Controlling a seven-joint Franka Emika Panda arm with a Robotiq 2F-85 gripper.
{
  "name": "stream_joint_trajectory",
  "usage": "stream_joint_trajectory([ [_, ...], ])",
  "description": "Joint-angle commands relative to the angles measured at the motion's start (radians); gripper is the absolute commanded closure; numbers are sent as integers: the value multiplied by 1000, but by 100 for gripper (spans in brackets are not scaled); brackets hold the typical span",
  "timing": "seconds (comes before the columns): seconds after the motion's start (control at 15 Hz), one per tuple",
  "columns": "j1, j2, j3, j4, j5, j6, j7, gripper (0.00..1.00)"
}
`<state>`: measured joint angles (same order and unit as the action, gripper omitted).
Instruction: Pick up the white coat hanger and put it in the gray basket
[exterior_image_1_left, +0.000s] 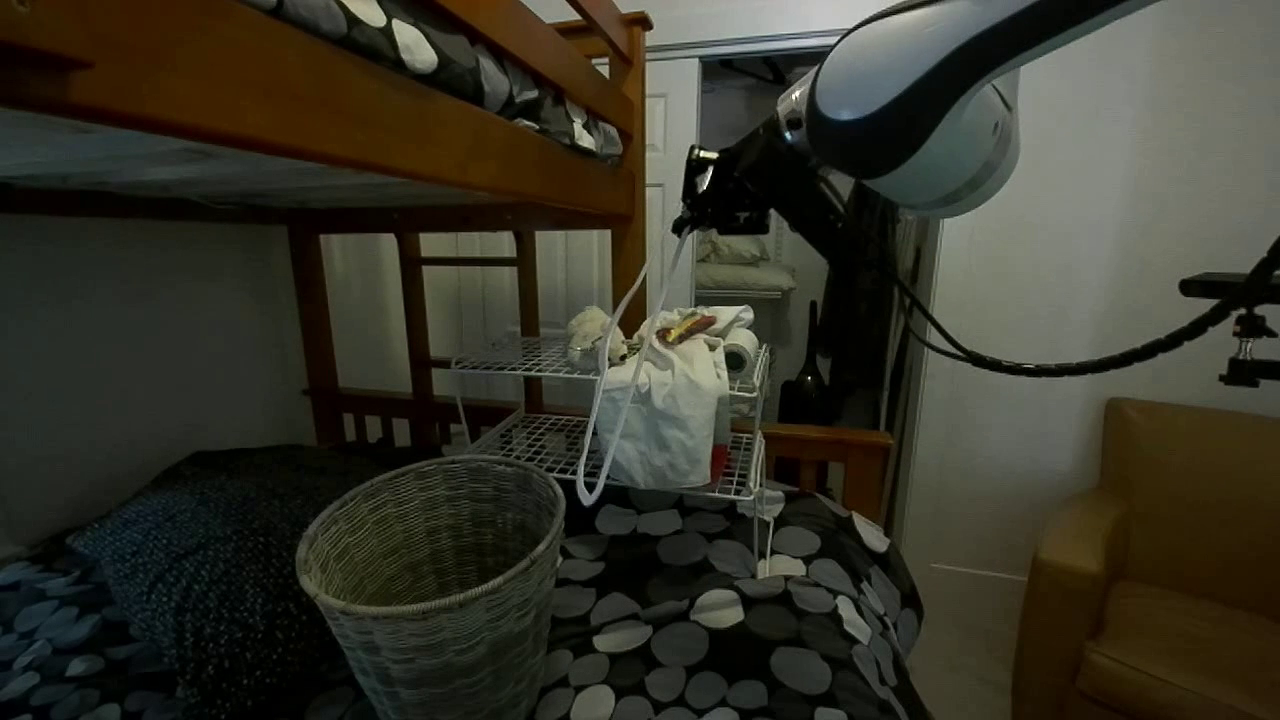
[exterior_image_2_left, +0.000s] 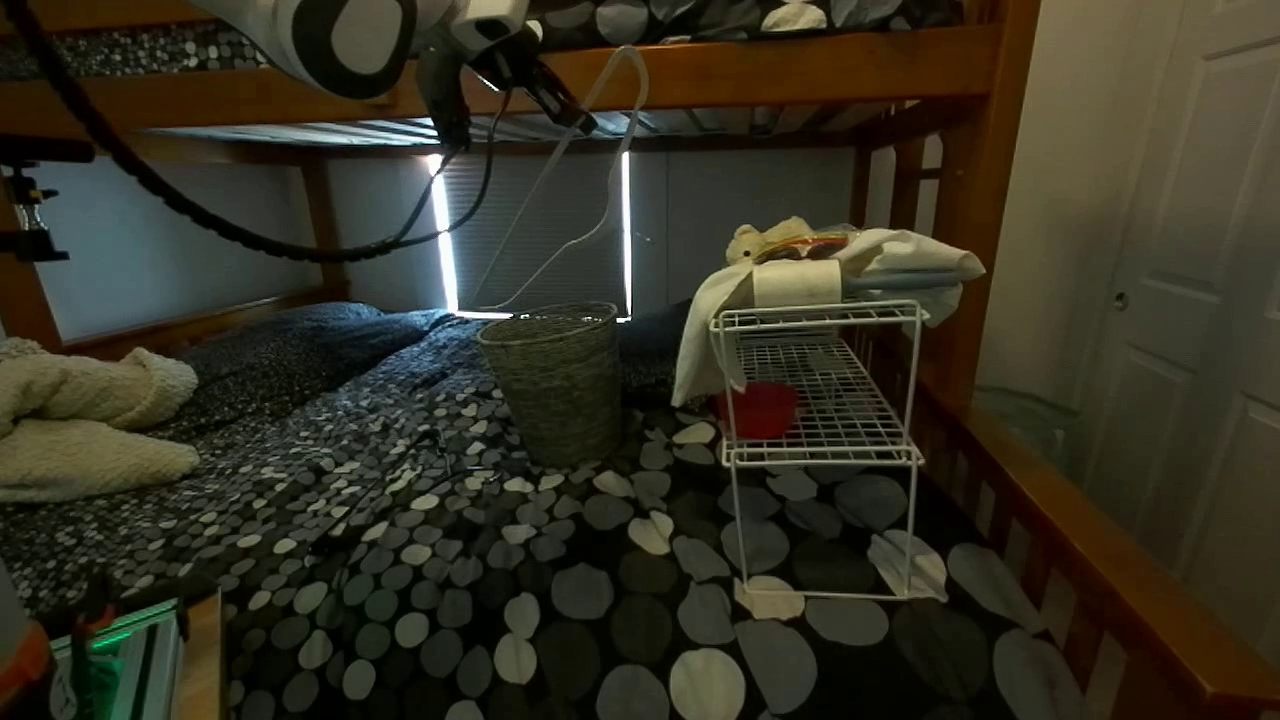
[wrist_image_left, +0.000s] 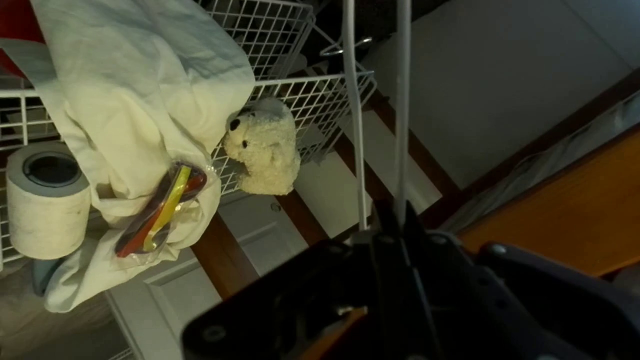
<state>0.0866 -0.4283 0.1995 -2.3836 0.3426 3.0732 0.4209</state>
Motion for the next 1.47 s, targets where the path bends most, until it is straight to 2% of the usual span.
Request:
stream_joint_trajectory([
  [0.0,-128,8,114,-35,9,151,150,99],
  [0.2,-244,22,265,-80,45,304,257,99],
  [0.4,-367,17,443,-121,96,376,275,99],
  [0.67,-500,7,670,-149,182,501,248,99],
  [0.93,-589,20,845,-168,231,634,211,99],
  [1.13,-689,10,984,-172,256,709,162,99],
  [1.4,-863,-19,1189,-177,297,774,85,99],
])
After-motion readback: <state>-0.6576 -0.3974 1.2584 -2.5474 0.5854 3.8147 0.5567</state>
